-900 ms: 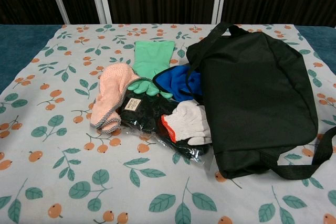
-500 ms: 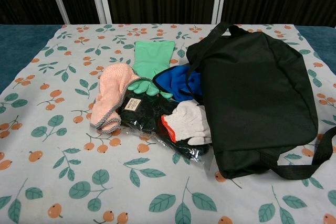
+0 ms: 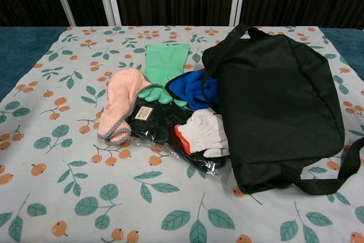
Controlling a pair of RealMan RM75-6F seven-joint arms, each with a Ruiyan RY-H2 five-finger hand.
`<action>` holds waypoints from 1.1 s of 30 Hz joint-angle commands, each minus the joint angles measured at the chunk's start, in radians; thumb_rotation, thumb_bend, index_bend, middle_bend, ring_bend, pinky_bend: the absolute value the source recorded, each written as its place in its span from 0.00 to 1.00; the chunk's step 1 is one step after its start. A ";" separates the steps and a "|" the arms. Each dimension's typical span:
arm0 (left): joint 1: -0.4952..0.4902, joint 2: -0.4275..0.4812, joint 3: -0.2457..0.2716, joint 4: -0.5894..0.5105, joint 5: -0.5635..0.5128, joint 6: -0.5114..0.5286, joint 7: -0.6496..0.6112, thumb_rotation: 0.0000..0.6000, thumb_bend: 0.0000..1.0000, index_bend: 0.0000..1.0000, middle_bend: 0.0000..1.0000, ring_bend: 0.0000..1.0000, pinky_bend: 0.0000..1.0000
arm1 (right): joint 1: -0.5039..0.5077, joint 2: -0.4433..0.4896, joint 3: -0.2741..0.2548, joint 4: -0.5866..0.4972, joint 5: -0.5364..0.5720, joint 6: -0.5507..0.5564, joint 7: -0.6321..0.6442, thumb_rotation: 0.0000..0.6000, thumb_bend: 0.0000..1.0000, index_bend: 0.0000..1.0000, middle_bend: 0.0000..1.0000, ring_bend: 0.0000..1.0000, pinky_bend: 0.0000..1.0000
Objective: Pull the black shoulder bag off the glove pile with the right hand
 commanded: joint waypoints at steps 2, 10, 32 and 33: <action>0.000 0.000 -0.001 -0.002 -0.002 0.000 0.002 1.00 0.70 0.18 0.06 0.08 0.03 | 0.004 -0.001 -0.002 0.006 -0.003 -0.007 0.005 1.00 0.22 0.03 0.08 0.14 0.23; 0.001 0.001 -0.003 -0.010 -0.007 0.000 -0.002 1.00 0.70 0.18 0.06 0.08 0.03 | 0.027 -0.014 -0.030 0.013 -0.041 -0.047 0.030 1.00 0.18 0.03 0.07 0.14 0.22; 0.004 0.013 -0.010 -0.026 -0.028 -0.010 -0.022 1.00 0.69 0.18 0.06 0.08 0.03 | 0.082 -0.220 -0.120 0.146 -0.296 -0.014 -0.026 1.00 0.15 0.03 0.02 0.09 0.19; 0.003 0.014 -0.010 -0.028 -0.029 -0.011 -0.021 1.00 0.70 0.18 0.06 0.08 0.03 | 0.085 -0.232 -0.126 0.153 -0.304 -0.020 -0.034 1.00 0.15 0.03 0.02 0.09 0.19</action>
